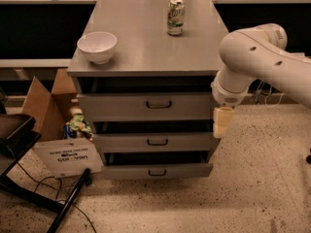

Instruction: Open top drawer

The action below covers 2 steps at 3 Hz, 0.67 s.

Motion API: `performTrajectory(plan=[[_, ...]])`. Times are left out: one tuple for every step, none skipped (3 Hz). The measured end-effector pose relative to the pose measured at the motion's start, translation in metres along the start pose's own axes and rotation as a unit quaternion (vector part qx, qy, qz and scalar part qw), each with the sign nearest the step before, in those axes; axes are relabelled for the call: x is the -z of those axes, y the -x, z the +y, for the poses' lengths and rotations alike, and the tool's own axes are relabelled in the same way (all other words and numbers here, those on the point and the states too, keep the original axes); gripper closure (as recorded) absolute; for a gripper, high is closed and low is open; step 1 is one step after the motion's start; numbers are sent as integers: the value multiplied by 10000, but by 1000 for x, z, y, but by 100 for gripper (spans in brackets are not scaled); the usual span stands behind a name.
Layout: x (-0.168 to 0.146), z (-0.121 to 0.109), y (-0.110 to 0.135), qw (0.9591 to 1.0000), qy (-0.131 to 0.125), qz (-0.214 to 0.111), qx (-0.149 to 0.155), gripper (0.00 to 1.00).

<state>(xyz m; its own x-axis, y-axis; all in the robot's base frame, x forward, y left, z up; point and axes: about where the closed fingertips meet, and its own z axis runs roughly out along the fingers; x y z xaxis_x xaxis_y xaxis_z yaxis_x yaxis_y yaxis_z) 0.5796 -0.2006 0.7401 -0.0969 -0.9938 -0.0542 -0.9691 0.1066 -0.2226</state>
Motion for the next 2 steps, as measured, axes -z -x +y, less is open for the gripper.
performTrajectory(plan=[[-32, -13, 11, 9995, 224, -202, -26, 0], [-61, -30, 18, 9987, 404, -315, -73, 0]])
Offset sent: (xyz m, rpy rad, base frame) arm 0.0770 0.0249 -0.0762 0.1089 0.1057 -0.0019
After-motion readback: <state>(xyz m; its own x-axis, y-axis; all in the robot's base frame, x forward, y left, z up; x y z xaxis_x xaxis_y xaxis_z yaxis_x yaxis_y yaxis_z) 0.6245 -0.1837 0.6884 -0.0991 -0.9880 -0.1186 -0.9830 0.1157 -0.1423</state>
